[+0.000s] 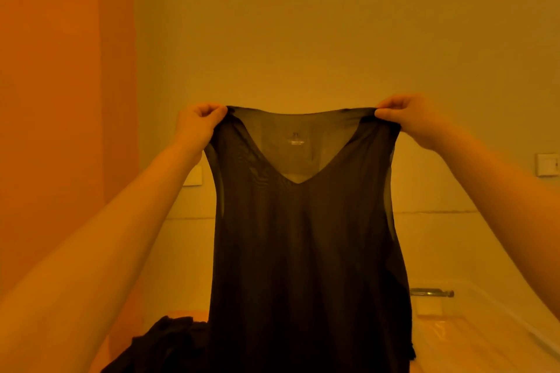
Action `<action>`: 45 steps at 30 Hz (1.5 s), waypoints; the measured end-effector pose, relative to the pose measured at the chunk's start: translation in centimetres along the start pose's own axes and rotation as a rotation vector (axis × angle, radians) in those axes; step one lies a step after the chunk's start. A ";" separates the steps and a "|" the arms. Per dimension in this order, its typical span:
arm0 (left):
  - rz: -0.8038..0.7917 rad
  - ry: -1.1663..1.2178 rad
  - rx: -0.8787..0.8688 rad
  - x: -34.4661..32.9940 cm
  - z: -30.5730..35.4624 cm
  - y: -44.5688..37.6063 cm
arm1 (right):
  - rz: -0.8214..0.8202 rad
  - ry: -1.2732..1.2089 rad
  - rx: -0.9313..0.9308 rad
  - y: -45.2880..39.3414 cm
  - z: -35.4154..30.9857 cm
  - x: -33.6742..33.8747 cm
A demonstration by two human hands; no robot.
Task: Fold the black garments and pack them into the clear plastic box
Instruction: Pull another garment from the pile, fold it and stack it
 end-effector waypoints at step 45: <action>-1.170 -1.167 0.113 -17.8 -50.8 20.5 | -0.819 0.635 -0.564 16.9 50.8 -24.8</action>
Point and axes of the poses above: each hand's wrist, its own y-axis away from the middle knuckle, its own x-axis out of the back of the hand, z = x × y, the point moved 2 cm from there along -y, towards the middle knuckle, and after that the axes turned 11 degrees about -y, right-handed, at the moved point
